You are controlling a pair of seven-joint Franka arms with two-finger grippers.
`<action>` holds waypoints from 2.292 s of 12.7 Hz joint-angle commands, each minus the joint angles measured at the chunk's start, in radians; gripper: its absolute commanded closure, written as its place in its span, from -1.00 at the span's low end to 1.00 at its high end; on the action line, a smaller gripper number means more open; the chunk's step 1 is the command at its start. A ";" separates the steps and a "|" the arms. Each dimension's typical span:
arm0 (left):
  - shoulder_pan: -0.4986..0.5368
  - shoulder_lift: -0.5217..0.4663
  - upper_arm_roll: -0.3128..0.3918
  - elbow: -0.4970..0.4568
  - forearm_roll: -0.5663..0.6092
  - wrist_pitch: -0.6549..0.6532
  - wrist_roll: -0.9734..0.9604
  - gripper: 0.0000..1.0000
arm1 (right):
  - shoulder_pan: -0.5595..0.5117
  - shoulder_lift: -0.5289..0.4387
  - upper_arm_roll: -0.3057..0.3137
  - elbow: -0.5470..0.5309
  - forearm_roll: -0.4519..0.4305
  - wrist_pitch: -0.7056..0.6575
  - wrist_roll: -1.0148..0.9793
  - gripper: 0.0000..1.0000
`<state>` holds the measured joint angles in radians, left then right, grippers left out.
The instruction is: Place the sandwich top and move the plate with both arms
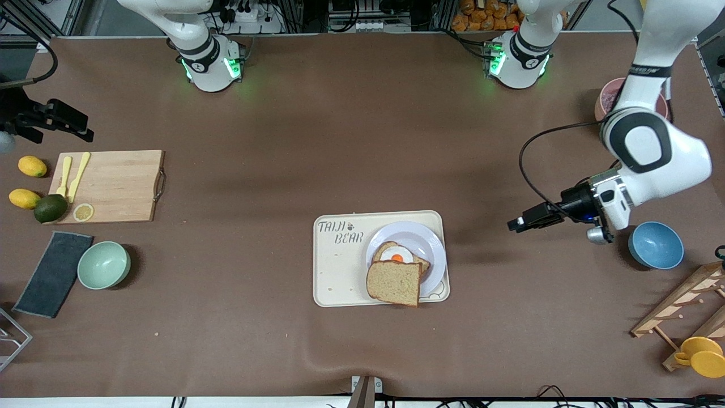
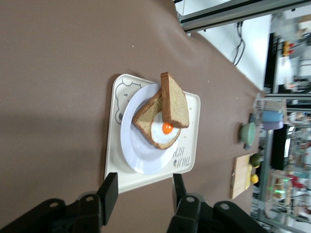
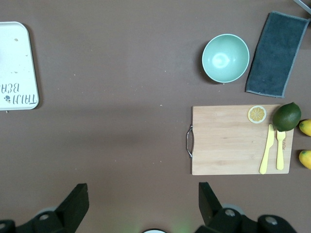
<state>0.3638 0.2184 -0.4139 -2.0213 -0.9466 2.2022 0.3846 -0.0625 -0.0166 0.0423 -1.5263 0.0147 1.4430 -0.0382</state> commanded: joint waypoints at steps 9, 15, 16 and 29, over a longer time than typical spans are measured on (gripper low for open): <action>0.004 -0.131 -0.017 0.375 0.885 -0.514 -0.486 -0.34 | -0.011 0.003 -0.001 0.014 -0.015 -0.007 -0.028 -1.00; -0.002 -0.131 -0.020 0.516 0.968 -0.653 -0.486 -1.00 | -0.011 0.003 -0.001 0.014 -0.015 -0.007 -0.028 -1.00; -0.002 -0.132 -0.020 0.518 0.968 -0.653 -0.486 -1.00 | -0.011 0.003 -0.001 0.014 -0.015 -0.007 -0.028 -1.00; 0.006 -0.139 -0.013 0.595 0.966 -0.791 -0.477 -1.00 | -0.014 0.003 -0.001 0.014 -0.012 -0.009 -0.028 -1.00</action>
<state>0.3666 0.0844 -0.4222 -1.4426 -0.0071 1.4340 -0.0845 -0.0662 -0.0165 0.0366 -1.5263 0.0146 1.4431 -0.0512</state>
